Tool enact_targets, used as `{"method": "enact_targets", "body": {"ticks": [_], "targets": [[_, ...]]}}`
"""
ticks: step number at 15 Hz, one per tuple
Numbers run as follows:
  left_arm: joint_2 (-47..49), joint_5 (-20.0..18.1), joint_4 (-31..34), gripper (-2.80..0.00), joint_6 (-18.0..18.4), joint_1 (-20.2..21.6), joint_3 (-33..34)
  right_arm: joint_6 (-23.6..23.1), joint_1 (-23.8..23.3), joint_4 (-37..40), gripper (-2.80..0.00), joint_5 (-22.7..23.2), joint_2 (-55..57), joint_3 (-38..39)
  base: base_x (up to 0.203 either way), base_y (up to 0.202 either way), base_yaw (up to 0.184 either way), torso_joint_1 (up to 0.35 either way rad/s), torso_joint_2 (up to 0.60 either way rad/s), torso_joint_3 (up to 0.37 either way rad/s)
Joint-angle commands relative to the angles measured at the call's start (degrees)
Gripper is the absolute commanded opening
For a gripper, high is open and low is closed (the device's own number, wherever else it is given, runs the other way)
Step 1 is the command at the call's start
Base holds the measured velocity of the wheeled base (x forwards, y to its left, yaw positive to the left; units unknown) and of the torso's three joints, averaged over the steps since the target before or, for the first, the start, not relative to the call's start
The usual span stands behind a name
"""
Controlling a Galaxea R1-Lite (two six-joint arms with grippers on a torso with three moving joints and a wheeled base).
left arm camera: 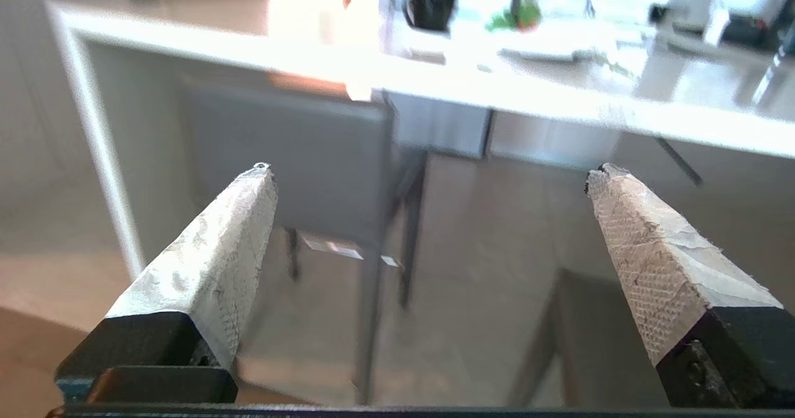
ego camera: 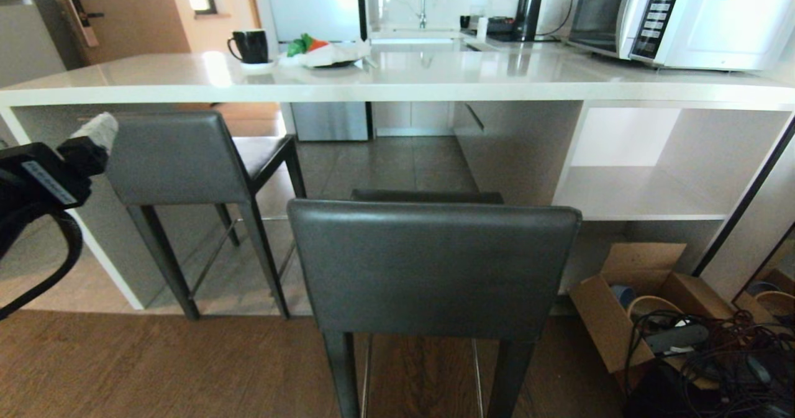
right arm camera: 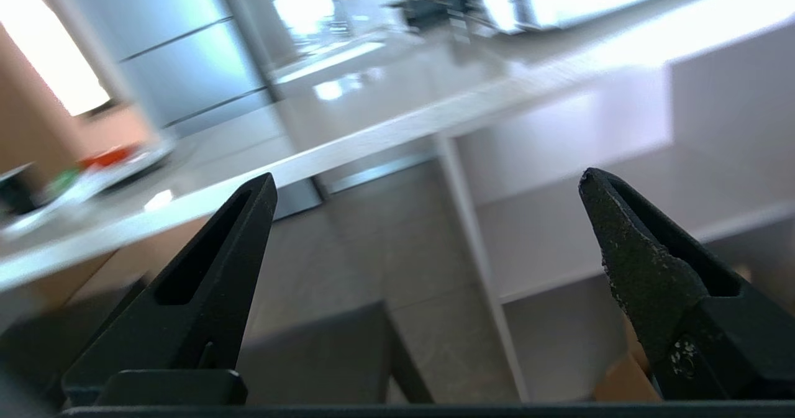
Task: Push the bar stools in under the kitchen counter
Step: Pull the gray chair out from under the dining table
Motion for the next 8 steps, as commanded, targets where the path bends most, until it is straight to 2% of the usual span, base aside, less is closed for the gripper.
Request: {"method": "enact_targets", "body": {"ticks": [1,3,5,8], "targets": [[-8.57,0.07,0.79,0.00,1.95,3.63,1.45,-1.24,0.55,1.39,0.00,3.23,-11.23,3.04,0.000,0.000,0.000,0.000,0.00,0.000],[-14.41,-0.19,1.42,0.00,4.58,7.72,3.09,-2.03,0.63,4.56,0.00,9.39,-19.17,6.16,0.000,0.000,0.000,0.000,0.00,0.000],[-20.40,-0.78,2.64,0.00,6.67,9.70,3.54,-2.34,0.70,10.29,0.00,14.54,-26.37,7.20,0.000,0.000,0.000,0.000,0.00,0.000],[-30.82,-3.68,9.72,0.00,9.53,11.98,3.42,-0.61,0.85,14.45,0.00,25.07,-31.95,5.89,0.000,0.000,0.000,0.000,0.00,0.000]]}}
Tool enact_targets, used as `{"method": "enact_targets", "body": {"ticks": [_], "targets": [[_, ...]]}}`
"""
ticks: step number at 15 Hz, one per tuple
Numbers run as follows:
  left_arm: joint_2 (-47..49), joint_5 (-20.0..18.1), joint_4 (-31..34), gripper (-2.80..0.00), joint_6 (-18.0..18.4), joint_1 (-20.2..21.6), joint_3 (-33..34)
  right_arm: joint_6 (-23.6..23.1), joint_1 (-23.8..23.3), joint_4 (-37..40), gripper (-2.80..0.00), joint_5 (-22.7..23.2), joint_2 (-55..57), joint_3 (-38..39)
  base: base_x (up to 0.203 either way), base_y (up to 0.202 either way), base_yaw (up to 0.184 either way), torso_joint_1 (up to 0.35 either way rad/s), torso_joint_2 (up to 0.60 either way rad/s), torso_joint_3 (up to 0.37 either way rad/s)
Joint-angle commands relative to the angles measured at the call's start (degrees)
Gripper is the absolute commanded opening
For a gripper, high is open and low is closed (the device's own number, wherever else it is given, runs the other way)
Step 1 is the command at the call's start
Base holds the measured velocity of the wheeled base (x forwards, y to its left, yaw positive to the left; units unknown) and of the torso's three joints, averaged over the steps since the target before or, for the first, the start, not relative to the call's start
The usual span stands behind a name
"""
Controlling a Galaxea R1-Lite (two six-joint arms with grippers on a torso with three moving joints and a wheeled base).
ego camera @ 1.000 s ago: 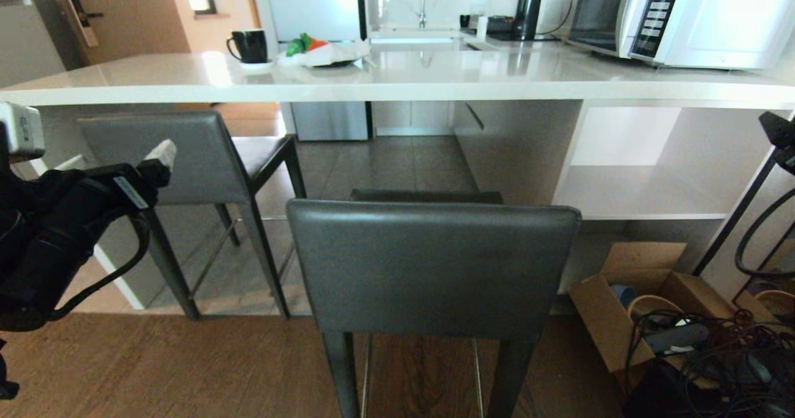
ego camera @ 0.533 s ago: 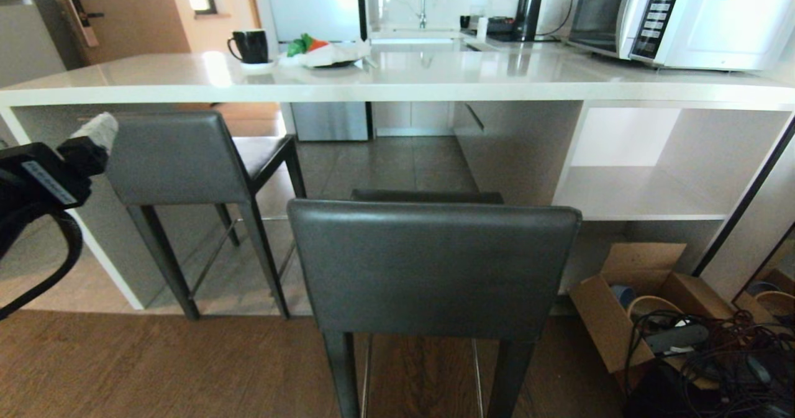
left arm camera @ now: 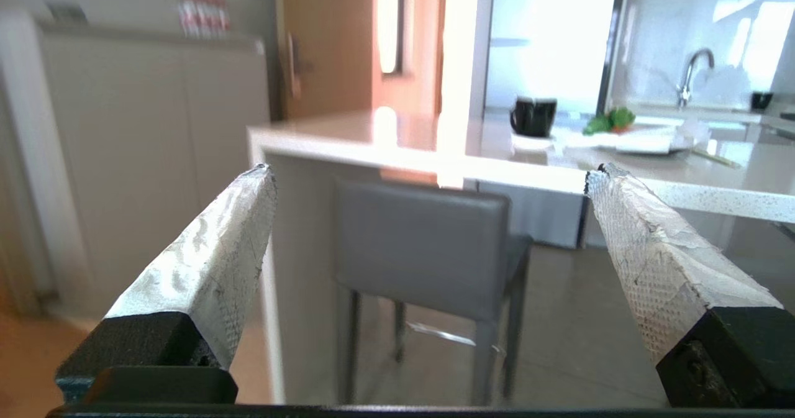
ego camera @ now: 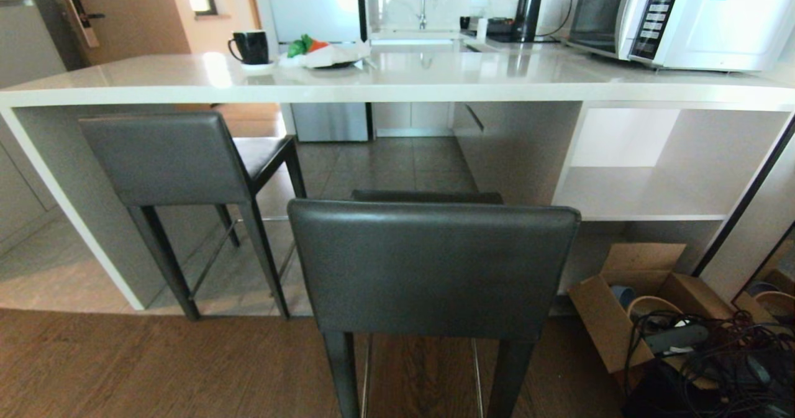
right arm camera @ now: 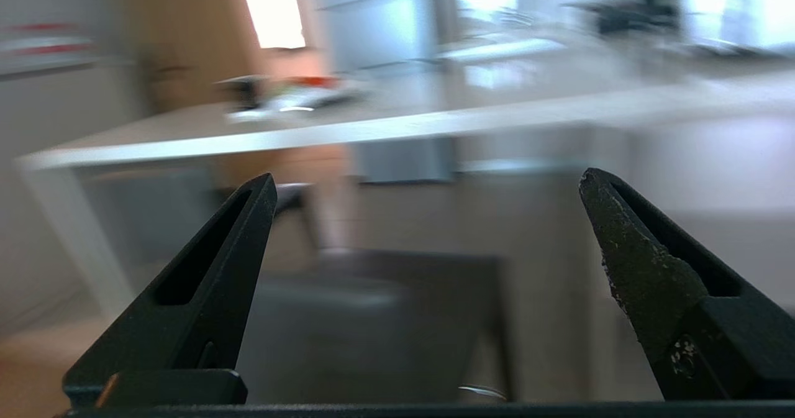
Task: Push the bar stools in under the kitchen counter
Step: Pull the gray chair out from under the dining table
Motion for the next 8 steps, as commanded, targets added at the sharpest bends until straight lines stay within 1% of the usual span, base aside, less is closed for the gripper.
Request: {"method": "enact_targets", "body": {"ticks": [1,2,4,6,7,8], "targets": [[-11.06,-2.55,5.01,0.00,0.87,0.98,0.50,1.14,0.05,0.68,0.00,4.60,-6.06,-1.32,0.000,0.000,0.000,0.000,0.00,0.000],[-15.42,-4.64,9.31,0.00,1.00,0.99,1.29,1.44,0.05,1.97,0.00,7.54,-7.83,-2.60,0.000,0.000,0.000,0.000,0.00,0.000],[-23.65,-9.76,18.33,0.00,0.80,0.96,3.79,1.75,0.05,7.05,0.00,13.20,-10.38,-7.55,0.000,0.000,0.000,0.000,0.00,0.000],[-31.61,-16.92,26.64,0.00,0.23,1.41,7.61,2.13,0.05,9.87,0.00,19.39,-12.82,-9.81,0.000,0.000,0.000,0.000,0.00,0.000],[-35.71,-20.53,30.13,0.00,0.08,1.66,9.75,3.25,0.10,10.10,0.00,21.27,-14.11,-9.82,0.000,0.000,0.000,0.000,0.00,0.000],[-39.50,-23.63,34.57,0.00,0.15,1.87,12.95,5.84,0.13,10.28,0.00,22.97,-15.56,-9.85,0.000,0.000,0.000,0.000,0.00,0.000]]}}
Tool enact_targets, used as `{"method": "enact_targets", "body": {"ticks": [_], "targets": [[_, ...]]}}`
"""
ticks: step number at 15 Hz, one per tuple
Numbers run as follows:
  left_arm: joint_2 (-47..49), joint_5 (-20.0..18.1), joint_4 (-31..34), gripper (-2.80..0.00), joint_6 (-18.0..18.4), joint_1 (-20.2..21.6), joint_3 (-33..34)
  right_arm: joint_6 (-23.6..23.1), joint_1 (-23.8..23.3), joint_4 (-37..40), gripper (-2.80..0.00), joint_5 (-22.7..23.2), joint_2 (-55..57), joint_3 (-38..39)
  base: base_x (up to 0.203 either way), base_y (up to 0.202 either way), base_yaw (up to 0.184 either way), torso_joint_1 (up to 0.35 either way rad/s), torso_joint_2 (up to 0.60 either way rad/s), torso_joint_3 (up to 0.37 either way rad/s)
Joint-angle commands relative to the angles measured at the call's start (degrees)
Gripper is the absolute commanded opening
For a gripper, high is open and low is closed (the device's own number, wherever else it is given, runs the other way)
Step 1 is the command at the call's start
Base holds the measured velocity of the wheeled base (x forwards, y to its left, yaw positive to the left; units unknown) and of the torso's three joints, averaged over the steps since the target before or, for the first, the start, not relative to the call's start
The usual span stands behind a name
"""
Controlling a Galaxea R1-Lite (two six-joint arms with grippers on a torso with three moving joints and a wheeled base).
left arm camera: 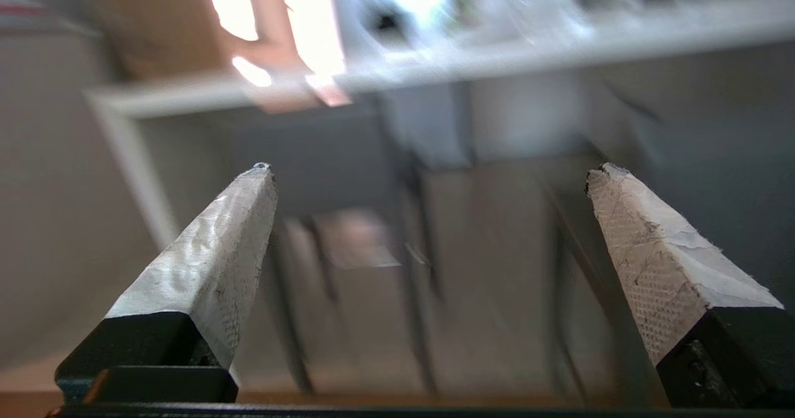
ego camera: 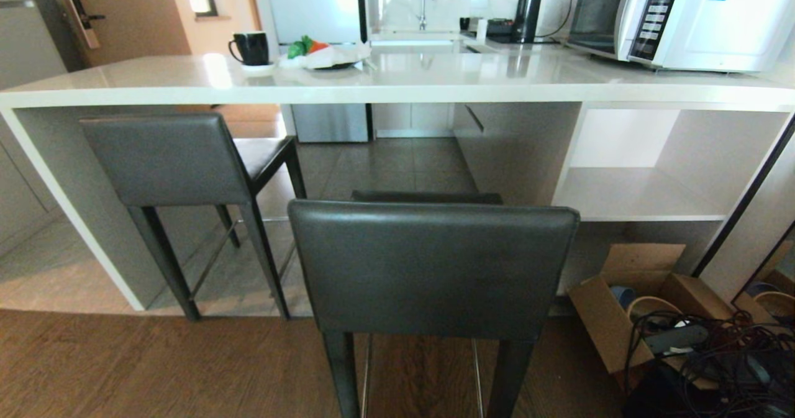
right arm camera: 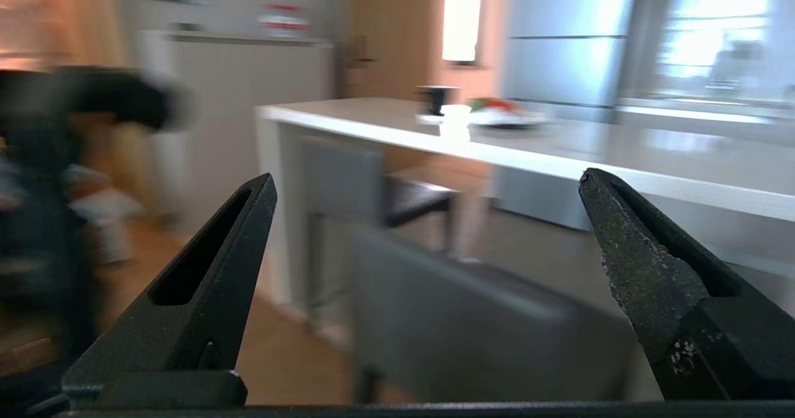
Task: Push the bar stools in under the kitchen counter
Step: Pull the gray chair out from under the dining table
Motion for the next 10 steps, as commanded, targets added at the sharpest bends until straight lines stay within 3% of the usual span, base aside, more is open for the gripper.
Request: {"method": "enact_targets", "body": {"ticks": [1,5,10], "targets": [[-9.95,-4.00,5.95,0.00,-0.15,0.37,6.73,2.82,0.42,0.05,0.00,1.96,-3.37,-0.56,0.000,0.000,0.000,0.000,0.00,0.000],[-10.01,-6.17,2.46,0.00,1.30,0.65,17.02,2.59,9.03,3.99,0.00,2.07,-3.25,-5.63,0.000,0.000,0.000,0.000,0.00,0.000],[-10.00,-6.53,1.59,0.00,-0.09,0.57,17.70,2.26,7.75,13.60,0.00,1.80,-14.65,-0.57,0.000,0.000,0.000,0.000,0.00,0.000]]}}
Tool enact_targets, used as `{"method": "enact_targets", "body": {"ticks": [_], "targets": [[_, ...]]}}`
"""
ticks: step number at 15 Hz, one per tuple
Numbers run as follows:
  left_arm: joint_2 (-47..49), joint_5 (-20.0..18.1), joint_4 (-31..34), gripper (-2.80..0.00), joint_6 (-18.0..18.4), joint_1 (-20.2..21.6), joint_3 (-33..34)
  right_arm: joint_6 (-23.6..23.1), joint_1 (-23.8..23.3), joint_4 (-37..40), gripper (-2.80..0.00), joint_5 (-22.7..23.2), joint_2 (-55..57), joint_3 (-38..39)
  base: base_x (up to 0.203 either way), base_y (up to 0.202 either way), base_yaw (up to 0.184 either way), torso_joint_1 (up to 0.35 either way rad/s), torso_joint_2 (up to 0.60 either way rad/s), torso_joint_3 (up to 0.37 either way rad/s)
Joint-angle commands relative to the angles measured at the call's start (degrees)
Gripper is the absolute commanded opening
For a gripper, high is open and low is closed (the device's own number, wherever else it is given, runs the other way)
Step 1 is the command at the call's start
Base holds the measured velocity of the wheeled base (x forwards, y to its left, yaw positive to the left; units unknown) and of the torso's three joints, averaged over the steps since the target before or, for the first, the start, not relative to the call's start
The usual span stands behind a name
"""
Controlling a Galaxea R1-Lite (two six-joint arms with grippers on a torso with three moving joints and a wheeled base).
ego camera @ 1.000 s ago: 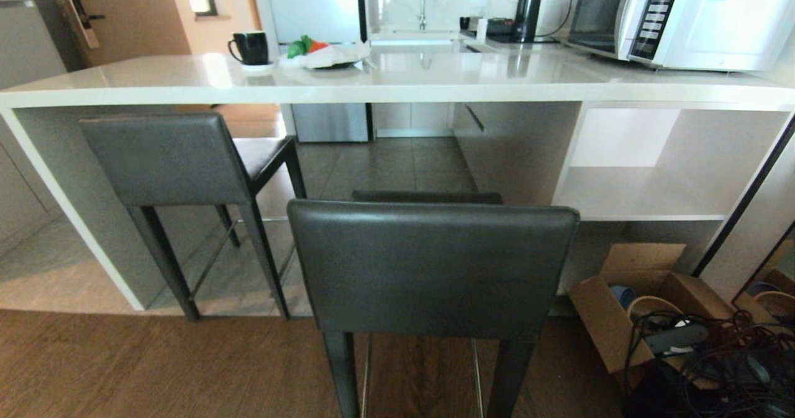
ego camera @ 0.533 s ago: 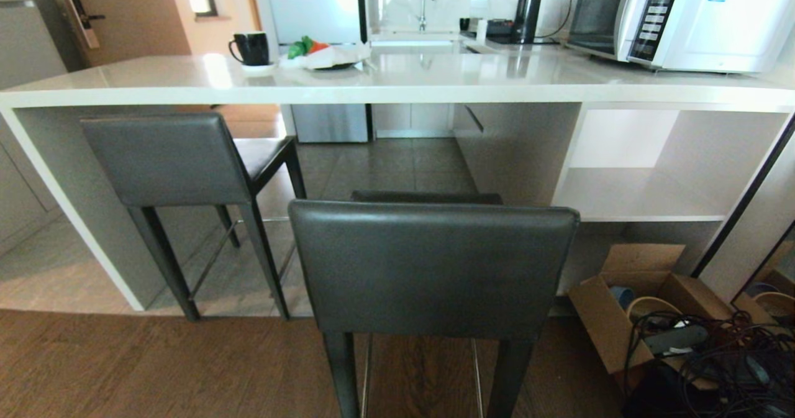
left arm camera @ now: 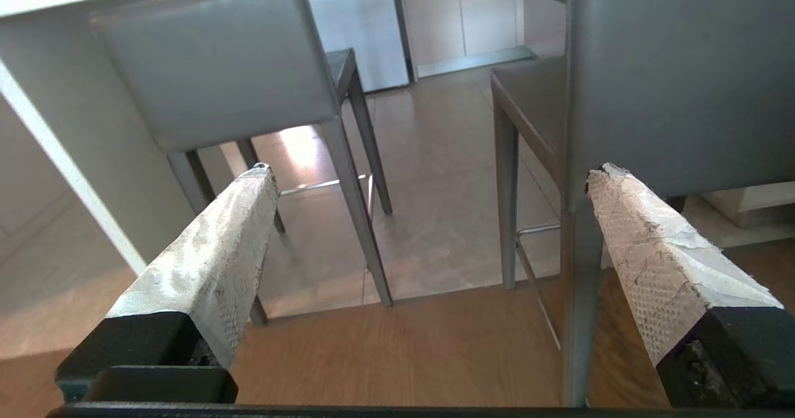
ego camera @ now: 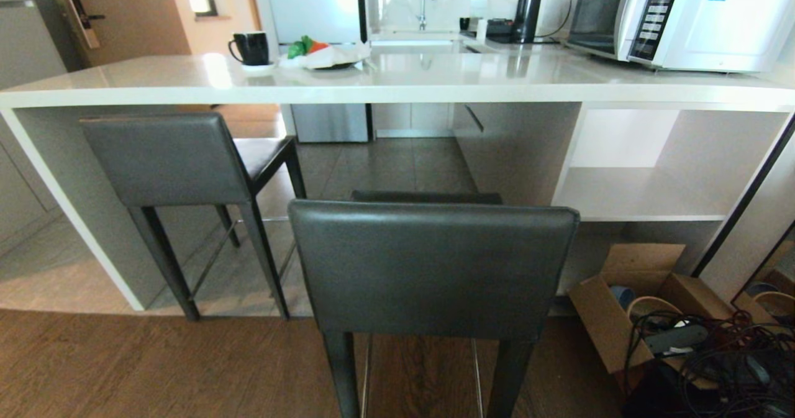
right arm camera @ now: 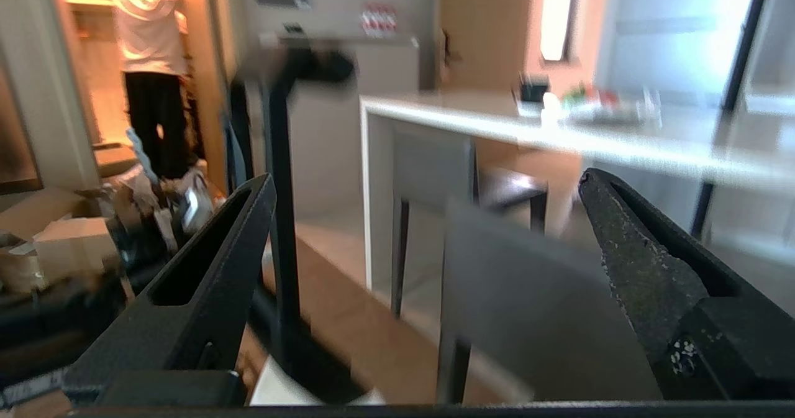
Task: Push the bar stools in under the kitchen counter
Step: Pull the gray chair out from under the dining table
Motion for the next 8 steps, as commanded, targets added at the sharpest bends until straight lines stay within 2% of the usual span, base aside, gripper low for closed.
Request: {"method": "enact_targets", "body": {"ticks": [1,2,5,7,8], "targets": [[0.00,0.01,0.13,0.00,-0.09,0.01,0.23,-1.05,-0.86,2.67,0.00,-0.43,-6.86,5.20,0.000,0.000,0.000,0.000,0.00,0.000],[0.09,0.04,0.31,0.00,-0.35,0.01,0.23,-3.42,-1.03,4.40,0.00,-2.80,-8.01,8.26,0.000,0.000,0.000,0.000,0.00,0.000],[0.04,0.87,5.12,0.00,-1.36,0.01,0.23,-14.88,-1.14,8.05,0.00,-15.05,-12.69,20.29,0.000,0.000,0.000,0.000,0.00,0.000],[0.09,1.42,7.60,0.00,-1.57,0.01,0.23,-18.74,-1.14,10.34,0.00,-28.93,-14.16,26.00,0.000,0.000,0.000,0.000,0.00,0.000],[0.09,1.51,7.69,0.00,-1.97,0.01,0.23,-20.00,-1.14,10.99,0.00,-34.11,-14.35,29.93,0.000,0.000,0.000,0.000,0.00,0.000]]}}
